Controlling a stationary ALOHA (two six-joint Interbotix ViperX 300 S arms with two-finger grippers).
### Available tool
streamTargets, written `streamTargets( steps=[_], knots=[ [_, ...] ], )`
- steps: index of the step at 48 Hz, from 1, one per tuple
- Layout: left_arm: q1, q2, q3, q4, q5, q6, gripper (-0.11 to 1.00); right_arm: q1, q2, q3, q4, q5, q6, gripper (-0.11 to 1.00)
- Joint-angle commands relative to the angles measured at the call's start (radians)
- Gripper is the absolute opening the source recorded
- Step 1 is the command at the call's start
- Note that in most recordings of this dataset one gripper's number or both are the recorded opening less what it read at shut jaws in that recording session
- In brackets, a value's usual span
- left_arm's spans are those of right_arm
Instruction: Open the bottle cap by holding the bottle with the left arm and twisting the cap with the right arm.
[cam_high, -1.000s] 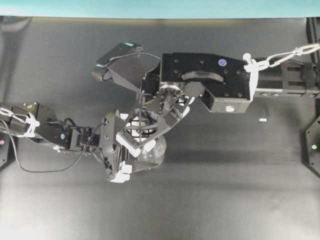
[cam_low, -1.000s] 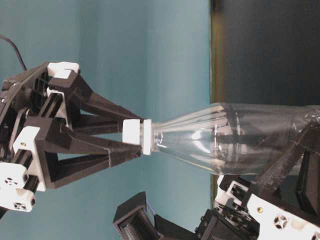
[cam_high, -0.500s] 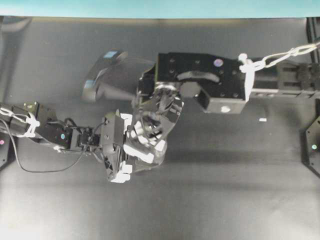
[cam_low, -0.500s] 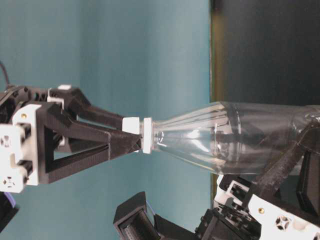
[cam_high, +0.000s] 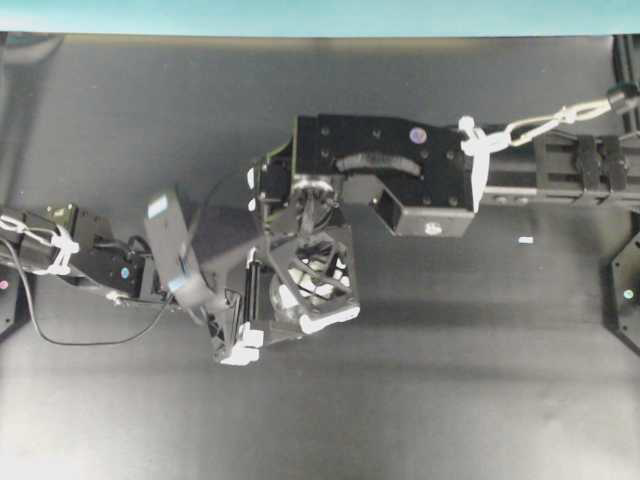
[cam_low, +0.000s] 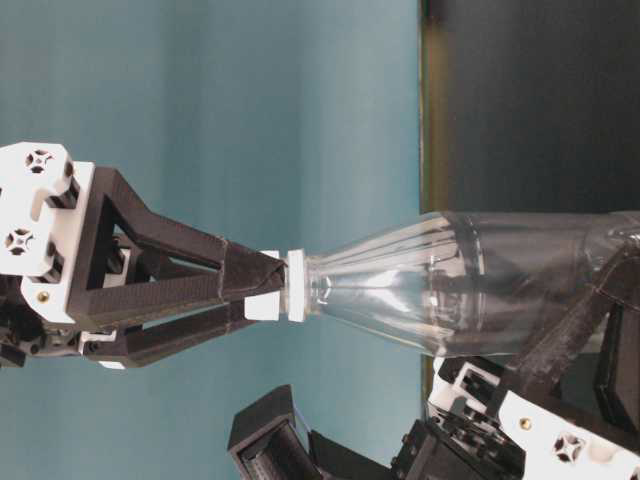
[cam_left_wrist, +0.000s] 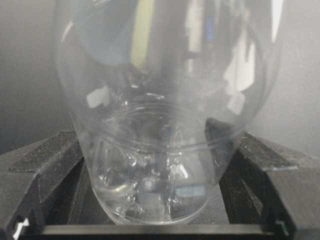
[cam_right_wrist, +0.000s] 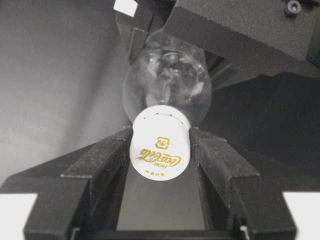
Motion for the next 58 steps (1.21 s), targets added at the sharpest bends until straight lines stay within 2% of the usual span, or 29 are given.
streamTargets(
  steps=[1, 28, 38, 40, 45, 48, 53, 58],
  knots=[
    [-0.002, 0.002, -0.008, 0.0, 0.002, -0.003, 0.83, 0.066, -0.008, -0.014, -0.003, -0.005, -0.02, 0.36],
    [-0.005, 0.002, -0.008, 0.002, 0.002, -0.003, 0.83, 0.066, -0.021, 0.017, -0.005, -0.011, -0.011, 0.36],
    [-0.005, 0.002, -0.008, 0.0, 0.002, -0.003, 0.83, 0.066, -0.041, 0.049, -0.005, -0.051, 0.015, 0.37],
    [-0.005, 0.002, -0.008, 0.0, 0.002, -0.003, 0.83, 0.066, -0.048, 0.058, -0.006, -0.058, 0.021, 0.42],
    [-0.005, 0.002, -0.008, 0.0, 0.002, -0.003, 0.83, 0.072, -0.064, 0.078, -0.009, -0.063, 0.028, 0.7],
    [-0.005, 0.002, -0.008, 0.0, 0.002, -0.003, 0.83, 0.077, -0.077, 0.086, -0.012, -0.067, 0.035, 0.82],
    [-0.006, 0.002, -0.005, 0.0, 0.002, -0.003, 0.83, 0.078, -0.104, 0.078, -0.014, -0.066, 0.081, 0.83],
    [-0.008, 0.002, -0.008, 0.0, 0.002, -0.003, 0.83, 0.074, -0.14, 0.069, -0.017, -0.048, 0.196, 0.82]
  ],
)
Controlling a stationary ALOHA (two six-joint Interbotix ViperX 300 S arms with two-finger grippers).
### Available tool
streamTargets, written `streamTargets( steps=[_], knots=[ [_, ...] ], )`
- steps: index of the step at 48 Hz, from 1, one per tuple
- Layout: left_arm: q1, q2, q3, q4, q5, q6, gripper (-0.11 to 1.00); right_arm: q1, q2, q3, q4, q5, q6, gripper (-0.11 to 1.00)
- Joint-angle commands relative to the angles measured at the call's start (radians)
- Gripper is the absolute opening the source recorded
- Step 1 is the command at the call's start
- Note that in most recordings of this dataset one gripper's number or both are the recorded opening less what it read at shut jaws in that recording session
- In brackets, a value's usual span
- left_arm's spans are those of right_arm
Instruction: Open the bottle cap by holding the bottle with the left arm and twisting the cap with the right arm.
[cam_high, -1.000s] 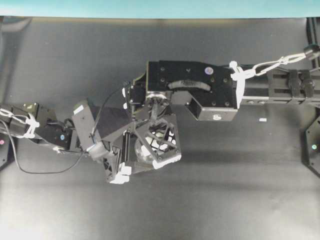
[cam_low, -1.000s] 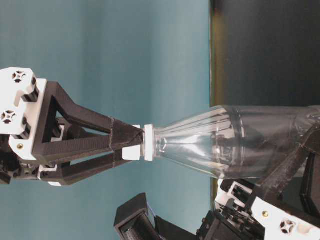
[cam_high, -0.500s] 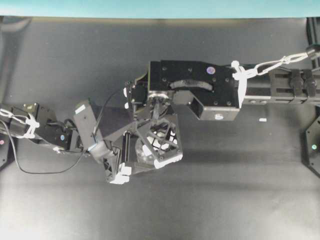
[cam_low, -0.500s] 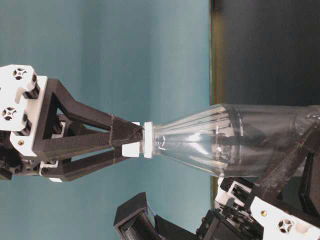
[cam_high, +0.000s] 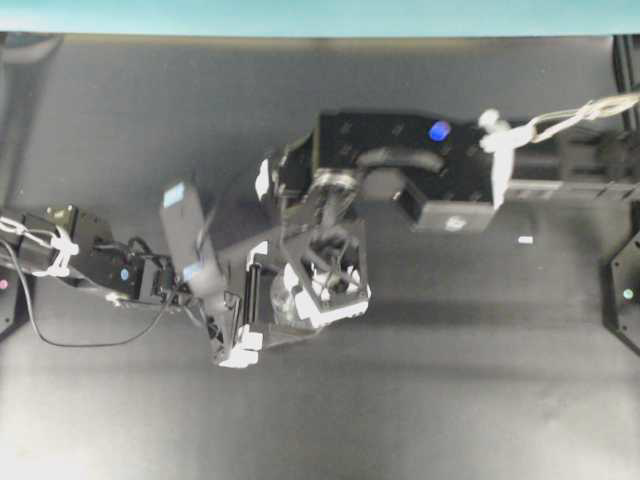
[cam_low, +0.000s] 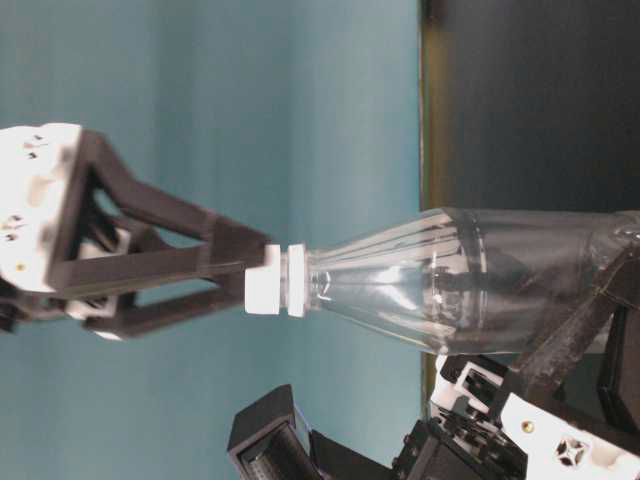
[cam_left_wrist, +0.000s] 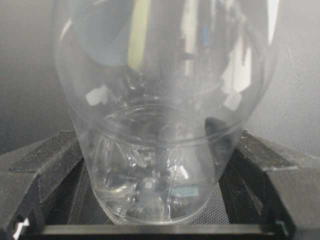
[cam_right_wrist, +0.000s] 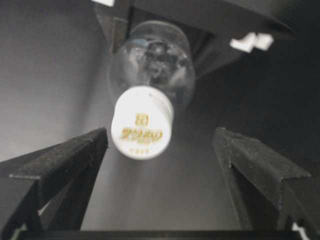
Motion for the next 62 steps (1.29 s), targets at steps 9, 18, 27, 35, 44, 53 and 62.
streamTargets(
  steps=[9, 18, 27, 35, 44, 53, 62],
  knots=[
    [-0.009, 0.0, -0.008, 0.0, 0.002, -0.003, 0.83, 0.058, -0.067, -0.069, 0.015, 0.098, 0.483, 0.82],
    [-0.015, 0.0, -0.006, 0.0, 0.002, -0.005, 0.83, 0.054, -0.032, -0.123, 0.018, 0.138, 0.827, 0.82],
    [-0.015, 0.0, -0.006, 0.0, 0.002, -0.005, 0.83, 0.052, -0.003, -0.135, 0.014, 0.074, 0.928, 0.82],
    [-0.017, 0.0, -0.006, 0.0, 0.002, -0.005, 0.83, 0.051, 0.029, -0.129, 0.012, 0.032, 0.997, 0.81],
    [-0.017, 0.0, -0.006, 0.002, 0.002, -0.005, 0.83, 0.049, 0.061, -0.118, 0.003, 0.038, 1.003, 0.78],
    [-0.018, 0.0, -0.006, 0.0, 0.002, -0.005, 0.83, 0.043, 0.075, -0.114, -0.002, 0.049, 1.002, 0.76],
    [-0.021, 0.0, -0.006, 0.0, 0.002, -0.005, 0.83, 0.038, 0.075, -0.109, -0.029, 0.074, 1.0, 0.64]
  ],
)
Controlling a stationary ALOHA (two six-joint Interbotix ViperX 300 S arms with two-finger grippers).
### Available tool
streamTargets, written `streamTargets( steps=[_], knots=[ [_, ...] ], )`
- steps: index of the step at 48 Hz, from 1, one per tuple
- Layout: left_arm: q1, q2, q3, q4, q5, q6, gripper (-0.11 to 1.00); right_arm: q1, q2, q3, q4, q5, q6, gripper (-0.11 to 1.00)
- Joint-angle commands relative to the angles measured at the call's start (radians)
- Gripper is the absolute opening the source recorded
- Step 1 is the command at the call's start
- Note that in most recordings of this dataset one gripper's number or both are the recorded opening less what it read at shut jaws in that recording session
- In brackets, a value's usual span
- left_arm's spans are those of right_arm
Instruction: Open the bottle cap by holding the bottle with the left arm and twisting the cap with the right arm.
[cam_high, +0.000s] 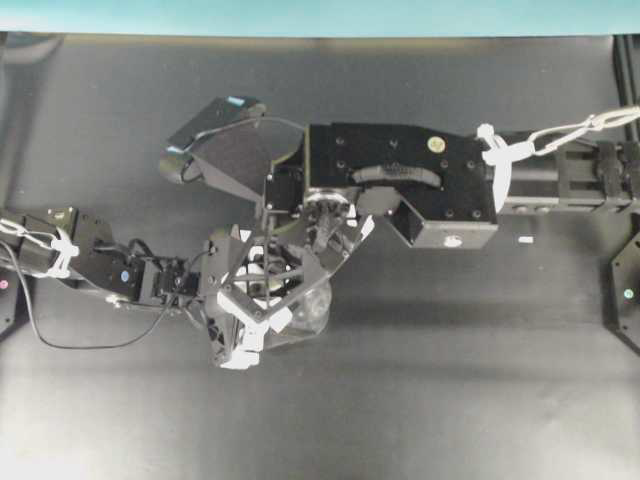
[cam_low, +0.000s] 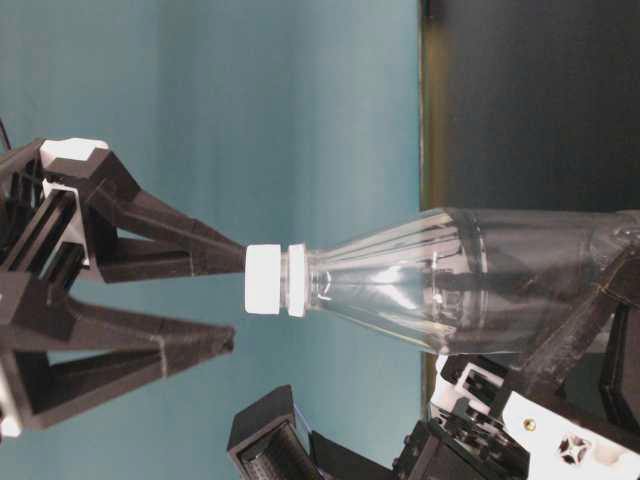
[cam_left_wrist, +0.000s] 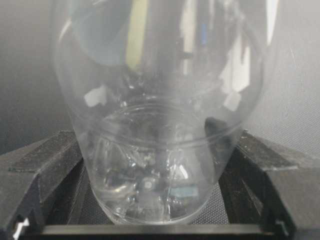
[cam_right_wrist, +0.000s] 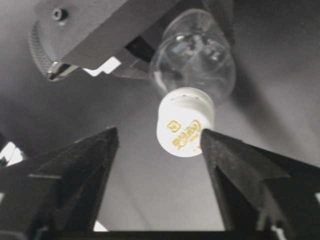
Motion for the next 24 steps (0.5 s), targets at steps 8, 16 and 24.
streamTargets(
  steps=[8, 16, 24],
  knots=[
    [-0.012, 0.0, -0.006, 0.002, 0.003, -0.002, 0.83, 0.006, 0.002, -0.009, -0.014, 0.026, 0.0, 0.57],
    [-0.014, 0.0, -0.005, 0.0, 0.002, -0.002, 0.83, 0.009, 0.003, -0.049, -0.014, 0.058, -0.011, 0.59],
    [-0.012, 0.0, -0.005, 0.0, 0.002, -0.002, 0.83, 0.011, 0.011, -0.058, -0.015, 0.081, -0.043, 0.73]
  ],
)
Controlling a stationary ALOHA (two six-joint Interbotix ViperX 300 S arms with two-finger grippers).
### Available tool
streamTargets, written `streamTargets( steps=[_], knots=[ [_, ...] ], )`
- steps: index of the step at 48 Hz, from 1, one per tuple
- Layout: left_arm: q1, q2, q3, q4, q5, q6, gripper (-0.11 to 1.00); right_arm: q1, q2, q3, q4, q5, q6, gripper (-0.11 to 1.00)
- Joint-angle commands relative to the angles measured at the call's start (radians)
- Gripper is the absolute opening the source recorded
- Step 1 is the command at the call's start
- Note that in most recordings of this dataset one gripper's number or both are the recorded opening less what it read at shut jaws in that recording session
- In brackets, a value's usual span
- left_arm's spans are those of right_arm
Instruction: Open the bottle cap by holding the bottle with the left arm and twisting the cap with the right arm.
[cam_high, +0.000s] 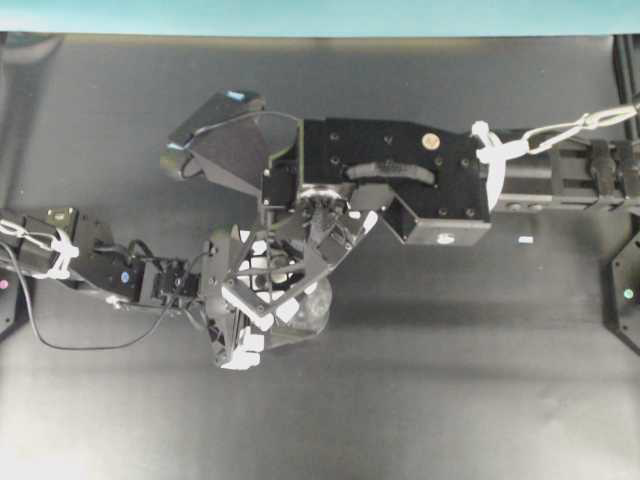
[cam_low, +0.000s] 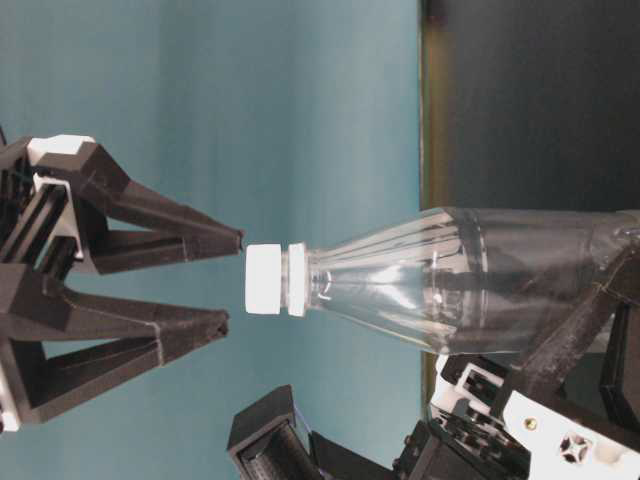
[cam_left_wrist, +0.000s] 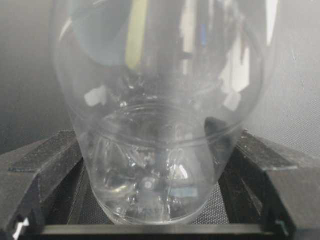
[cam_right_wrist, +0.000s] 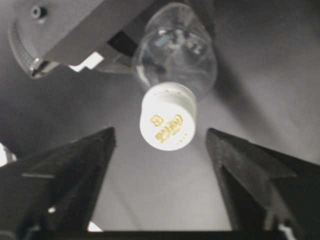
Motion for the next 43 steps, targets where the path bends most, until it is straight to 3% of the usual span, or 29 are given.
streamTargets(
  steps=[1, 5, 16, 22, 30, 38, 43],
  knots=[
    [-0.011, 0.0, -0.005, 0.003, 0.002, -0.002, 0.83, 0.012, -0.003, -0.011, -0.003, 0.003, -0.017, 0.75],
    [-0.011, 0.0, -0.005, 0.003, 0.003, -0.002, 0.83, 0.014, -0.002, -0.006, -0.003, -0.008, -0.017, 0.81],
    [-0.009, 0.0, -0.006, 0.003, 0.002, -0.002, 0.83, 0.014, 0.015, 0.048, -0.005, -0.014, -0.021, 0.76],
    [-0.012, 0.0, -0.005, 0.002, 0.002, -0.002, 0.83, 0.015, 0.012, 0.064, -0.006, -0.028, -0.025, 0.65],
    [-0.014, 0.0, -0.006, 0.002, 0.002, -0.002, 0.83, 0.014, 0.009, 0.071, -0.006, -0.091, -0.028, 0.37],
    [-0.015, 0.0, -0.006, 0.002, 0.002, -0.002, 0.83, 0.014, 0.008, 0.071, -0.005, -0.097, -0.032, 0.37],
    [-0.018, 0.0, -0.006, 0.002, 0.002, -0.002, 0.83, 0.014, 0.008, 0.071, -0.006, -0.078, -0.078, 0.37]
  ],
)
